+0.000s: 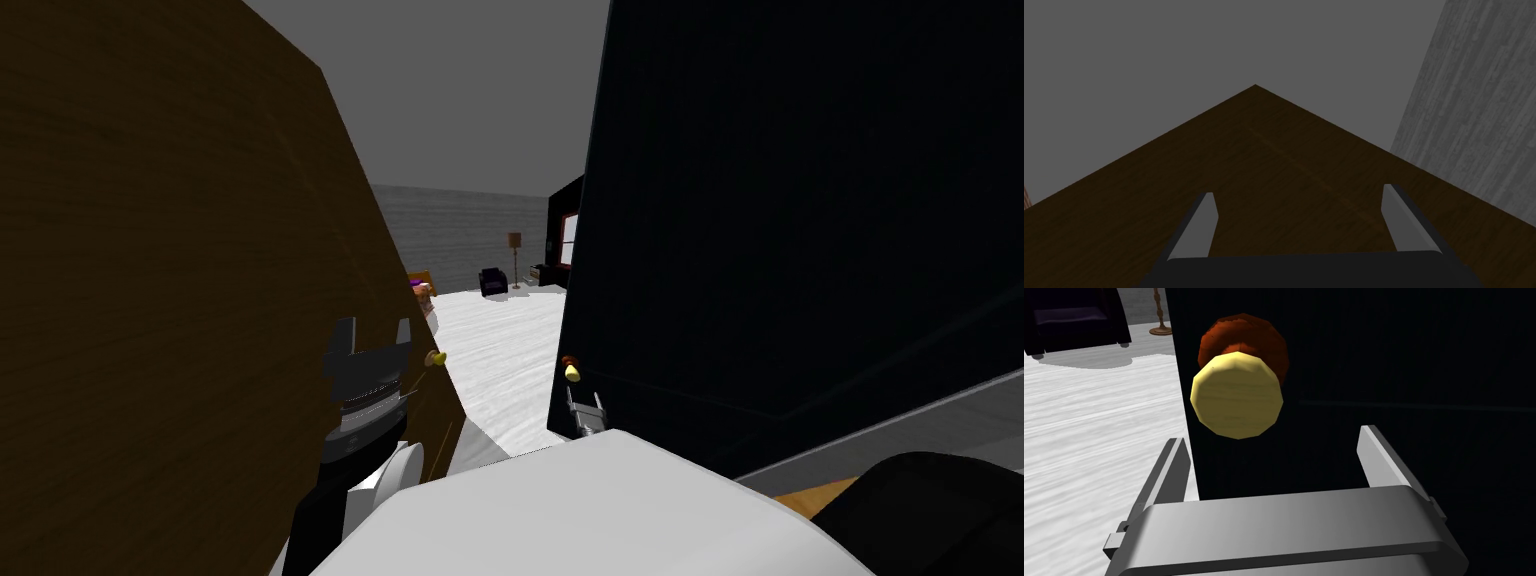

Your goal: Push the door open

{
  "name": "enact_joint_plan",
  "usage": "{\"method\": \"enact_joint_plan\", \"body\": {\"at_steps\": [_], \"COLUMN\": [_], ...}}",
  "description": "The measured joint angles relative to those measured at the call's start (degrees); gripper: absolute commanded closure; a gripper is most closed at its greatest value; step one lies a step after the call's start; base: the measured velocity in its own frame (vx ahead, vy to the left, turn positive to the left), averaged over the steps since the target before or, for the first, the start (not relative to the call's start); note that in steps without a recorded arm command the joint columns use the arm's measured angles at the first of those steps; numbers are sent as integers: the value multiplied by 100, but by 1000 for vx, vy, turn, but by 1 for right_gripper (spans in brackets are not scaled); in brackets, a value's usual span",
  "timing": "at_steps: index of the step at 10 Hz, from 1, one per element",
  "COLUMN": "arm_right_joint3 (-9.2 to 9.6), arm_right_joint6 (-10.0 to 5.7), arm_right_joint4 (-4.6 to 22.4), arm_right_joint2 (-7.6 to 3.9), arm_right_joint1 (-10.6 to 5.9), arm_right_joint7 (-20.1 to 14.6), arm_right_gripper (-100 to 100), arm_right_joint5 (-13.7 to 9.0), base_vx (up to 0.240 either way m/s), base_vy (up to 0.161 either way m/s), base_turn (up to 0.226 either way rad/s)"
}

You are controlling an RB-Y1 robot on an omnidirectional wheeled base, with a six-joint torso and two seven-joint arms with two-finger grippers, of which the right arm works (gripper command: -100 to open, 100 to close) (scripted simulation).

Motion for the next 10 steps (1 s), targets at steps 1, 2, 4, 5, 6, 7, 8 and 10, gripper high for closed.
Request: {"method": "enact_joint_plan", "body": {"at_steps": [1,2,4,5,6,7,8,10], "arm_right_joint3": [-175,-293,-620,-795,-901,-1043,-1203,-1562], "arm_right_joint6": [72,122,246,383,431,472,464,613], "arm_right_joint4": [104,163,330,310,411,501,706,892], "arm_right_joint2": [34,55,138,148,164,200,227,293], "arm_right_joint1": [-181,-307,-641,-753,-876,-1002,-1198,-1579], "arm_right_joint7": [13,30,78,102,94,96,69,107], "arm_right_gripper": [-100,-100,-100,-100,-100,-100,-100,-100], "arm_right_joint5": [-23,-34,-65,-96,-103,-115,-126,-183], "base_vx": [-43,-46,-67,-46,-41,-48,-62,-49], "base_vy": [-18,-9,-10,-8,-4,-15,-10,-10], "base_turn": [52,108,236,61,93,145,181,138]}}
